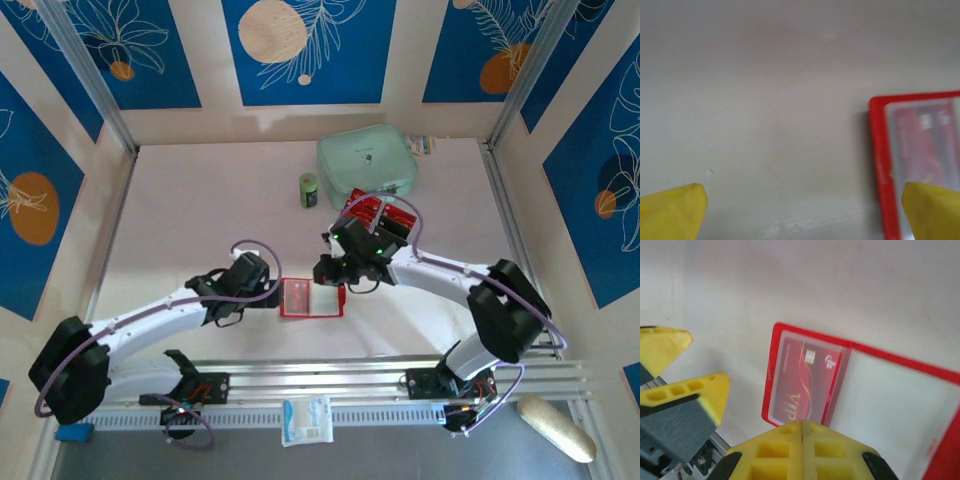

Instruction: Put the credit cards into the card holder

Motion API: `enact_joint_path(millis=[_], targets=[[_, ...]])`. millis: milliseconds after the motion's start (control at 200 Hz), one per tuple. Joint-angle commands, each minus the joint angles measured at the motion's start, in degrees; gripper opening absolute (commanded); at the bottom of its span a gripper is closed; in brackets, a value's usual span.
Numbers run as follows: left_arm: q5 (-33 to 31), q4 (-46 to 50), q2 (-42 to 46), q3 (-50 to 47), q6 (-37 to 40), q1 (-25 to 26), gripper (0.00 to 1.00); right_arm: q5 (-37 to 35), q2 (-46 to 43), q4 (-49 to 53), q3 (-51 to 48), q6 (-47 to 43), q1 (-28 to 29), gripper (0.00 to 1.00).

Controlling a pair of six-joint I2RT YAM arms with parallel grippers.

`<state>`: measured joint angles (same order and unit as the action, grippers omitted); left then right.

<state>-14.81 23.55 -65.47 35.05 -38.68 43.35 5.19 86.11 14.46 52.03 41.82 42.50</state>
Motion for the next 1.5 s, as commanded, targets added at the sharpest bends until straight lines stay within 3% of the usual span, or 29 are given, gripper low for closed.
enact_joint_path(millis=[0, 295, 695, 1070, 1495], targets=[[2.6, 2.1, 1.5, 3.7, 0.3, -0.6, 1.0, -1.7, -2.3, 3.8, -0.5, -3.2, -2.4, 0.03], [9.2, -3.8, -4.6, 8.3, -1.6, 0.4, 1.0, 0.3, 0.5, 4.9, 0.3, -6.2, -5.2, 0.03], [7.9, -7.4, -12.4, 7.9, -3.7, 5.6, 1.0, -0.6, 7.2, 5.2, 2.9, -6.0, -2.4, 0.02], [7.4, -8.7, -15.7, 7.3, -2.7, 6.5, 1.0, -4.5, 11.6, 5.4, 1.0, -6.0, -2.0, 0.01], [7.8, -10.3, -19.3, 7.5, -1.8, 6.5, 1.0, 4.5, 15.2, -1.6, -0.4, -2.9, -2.0, 0.0]])
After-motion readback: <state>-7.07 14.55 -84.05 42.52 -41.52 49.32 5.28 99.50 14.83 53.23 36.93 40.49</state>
